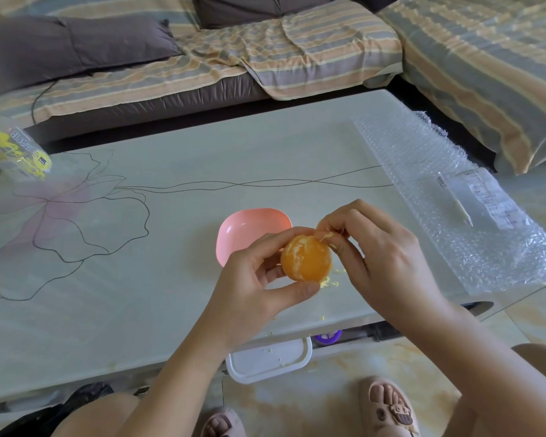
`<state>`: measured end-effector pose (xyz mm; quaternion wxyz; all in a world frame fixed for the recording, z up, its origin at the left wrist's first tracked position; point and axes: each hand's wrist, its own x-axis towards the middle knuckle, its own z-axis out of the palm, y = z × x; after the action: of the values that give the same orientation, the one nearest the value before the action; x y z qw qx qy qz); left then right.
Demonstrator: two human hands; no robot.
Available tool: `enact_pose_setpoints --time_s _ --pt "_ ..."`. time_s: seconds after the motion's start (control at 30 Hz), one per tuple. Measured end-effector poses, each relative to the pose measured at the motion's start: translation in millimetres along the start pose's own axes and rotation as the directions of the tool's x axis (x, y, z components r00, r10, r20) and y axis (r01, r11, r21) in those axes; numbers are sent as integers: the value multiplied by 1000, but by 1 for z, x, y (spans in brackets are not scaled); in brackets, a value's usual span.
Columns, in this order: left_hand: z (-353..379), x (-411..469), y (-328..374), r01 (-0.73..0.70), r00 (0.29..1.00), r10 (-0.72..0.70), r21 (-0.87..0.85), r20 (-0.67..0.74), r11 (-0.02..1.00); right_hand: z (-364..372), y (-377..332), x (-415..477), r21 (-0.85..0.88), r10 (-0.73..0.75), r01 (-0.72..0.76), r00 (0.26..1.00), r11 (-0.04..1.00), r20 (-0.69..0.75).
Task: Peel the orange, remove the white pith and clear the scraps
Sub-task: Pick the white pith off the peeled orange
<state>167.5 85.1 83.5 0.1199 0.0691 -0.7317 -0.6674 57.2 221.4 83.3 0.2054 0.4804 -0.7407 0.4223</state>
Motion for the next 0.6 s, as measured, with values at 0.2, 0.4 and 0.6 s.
enact_pose_setpoints --time_s 0.2,0.4,0.6 --pt "0 -1 1 -19 1000 19 7 22 1000 -1 2 1 7 5 -5 1000 1000 9" --pt "-2 -2 0 -38 999 38 -23 34 999 0 7 1 -6 40 -40 999 999 15" --pt "-5 -4 2 -25 1000 26 -142 3 990 3 26 -4 -96 251 -237 948 967 194"
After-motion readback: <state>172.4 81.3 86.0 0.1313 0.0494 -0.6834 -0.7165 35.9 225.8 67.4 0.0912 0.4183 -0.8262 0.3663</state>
